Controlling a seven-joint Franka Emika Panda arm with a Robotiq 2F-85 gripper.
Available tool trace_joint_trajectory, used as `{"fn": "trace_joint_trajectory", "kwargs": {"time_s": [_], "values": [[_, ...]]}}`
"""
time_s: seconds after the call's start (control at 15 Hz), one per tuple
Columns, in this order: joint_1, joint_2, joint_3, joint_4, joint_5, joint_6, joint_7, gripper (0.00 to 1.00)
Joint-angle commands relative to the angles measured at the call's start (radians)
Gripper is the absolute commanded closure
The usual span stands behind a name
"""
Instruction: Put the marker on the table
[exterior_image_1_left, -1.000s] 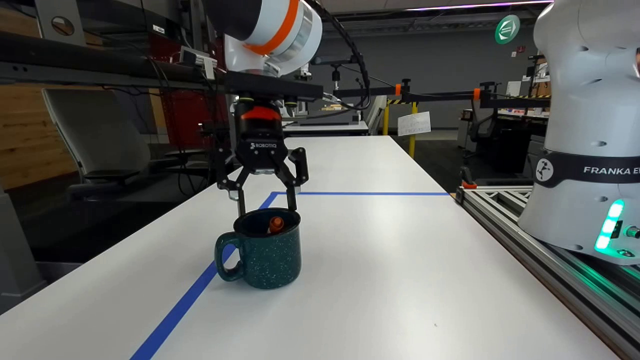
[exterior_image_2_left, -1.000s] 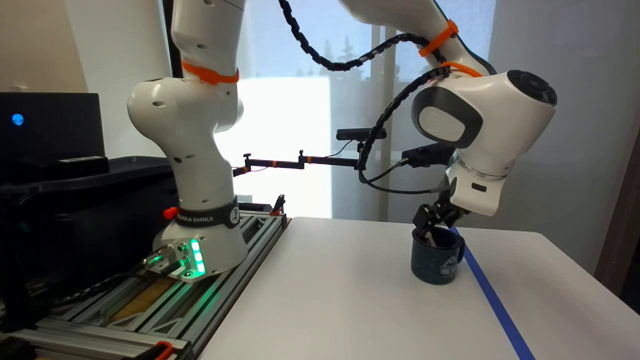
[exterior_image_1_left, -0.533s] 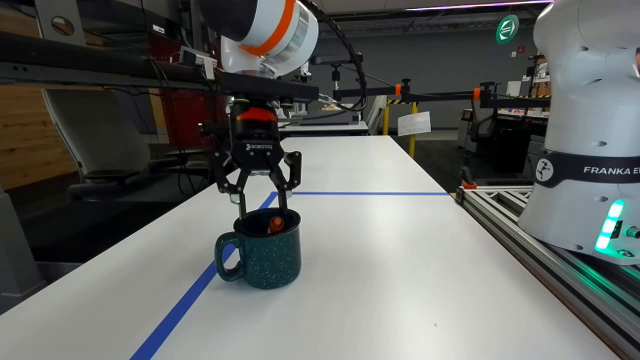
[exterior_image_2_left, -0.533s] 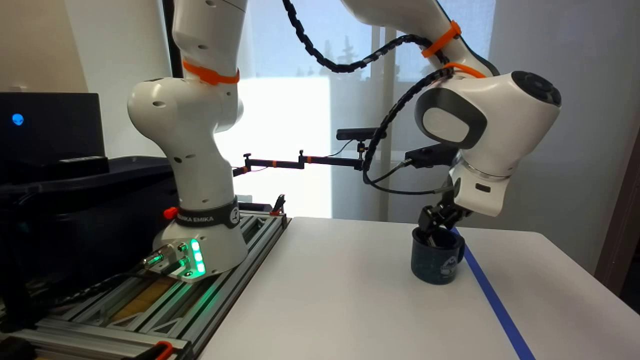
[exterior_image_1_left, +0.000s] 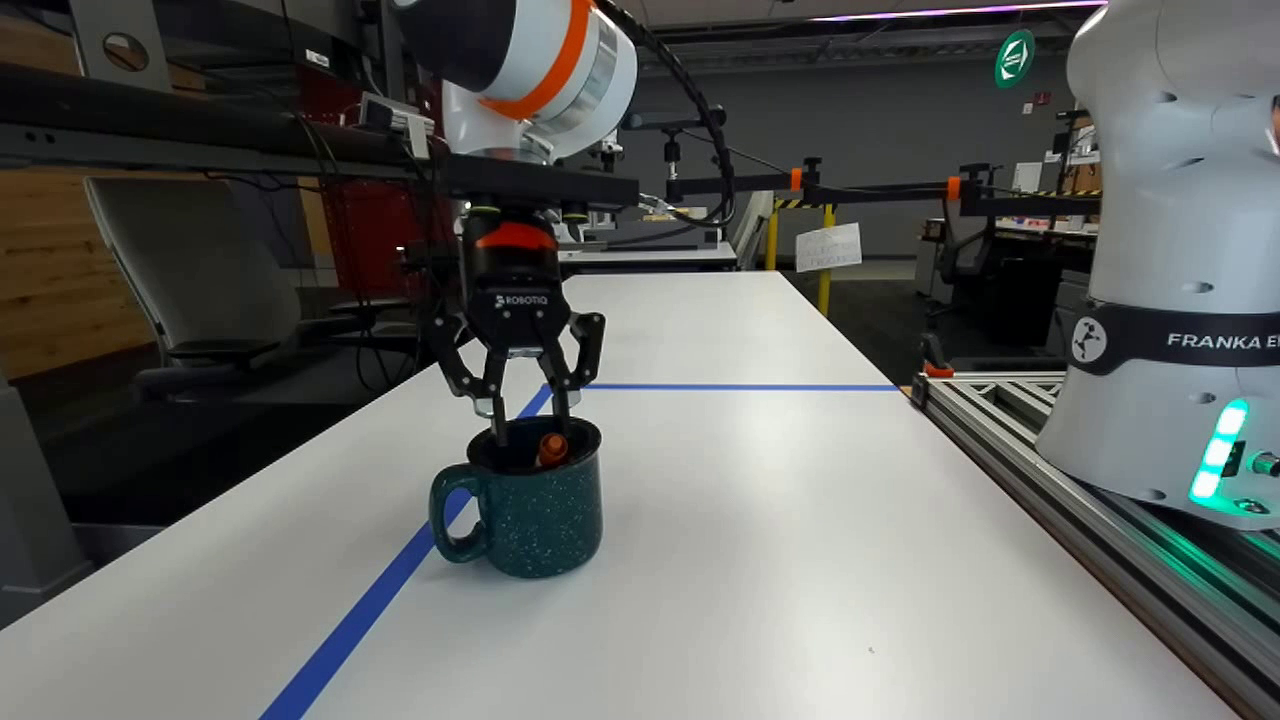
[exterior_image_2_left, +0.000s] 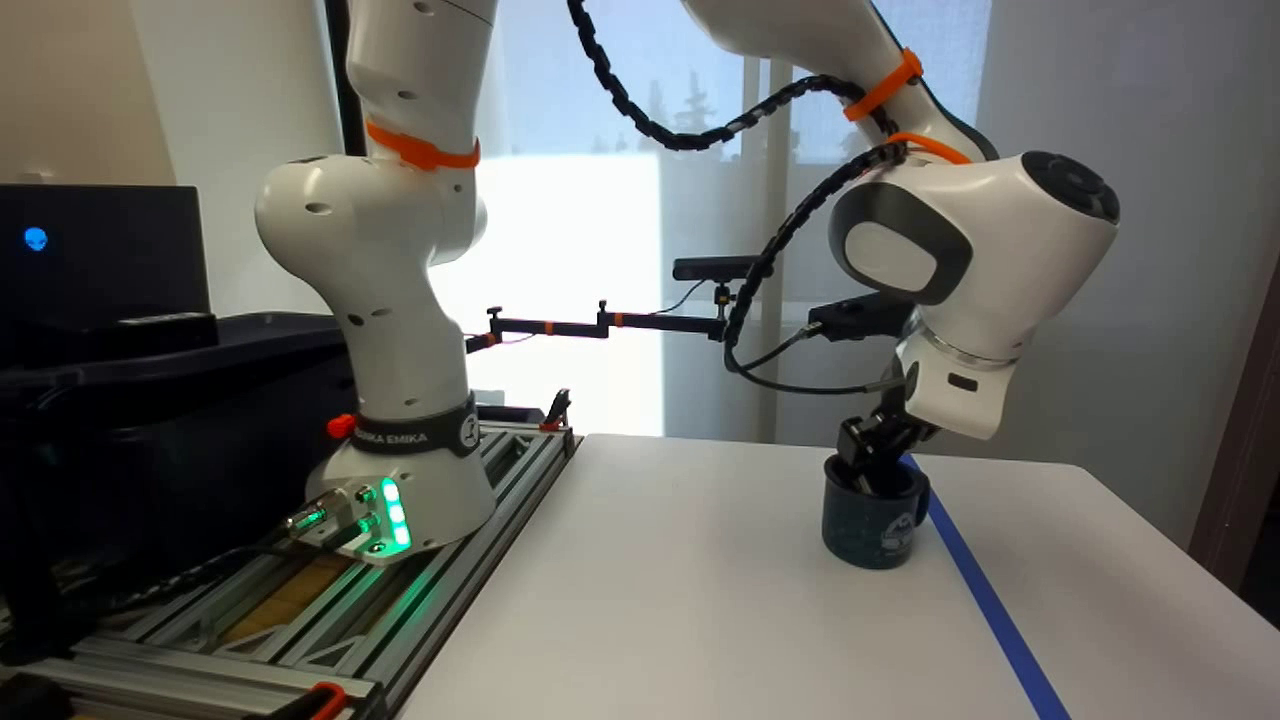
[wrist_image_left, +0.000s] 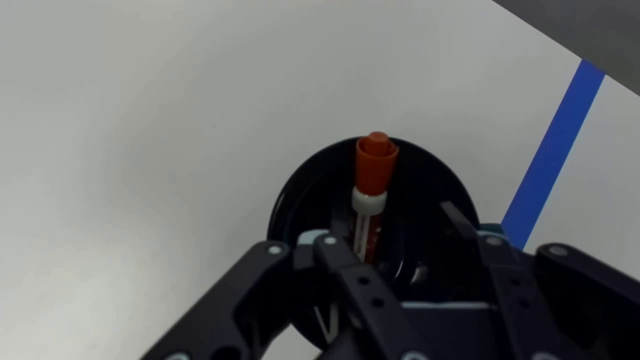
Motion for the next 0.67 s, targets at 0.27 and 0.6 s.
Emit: {"fn": "trace_joint_trajectory", "kwargs": {"time_s": [0.27,0.6], "values": [[0.007,0.019,0.000,0.005,0.009,0.006,0.008,0.60],[0.008,0.037,0.001,0.010,0.006,0.005,0.004,0.63]]}}
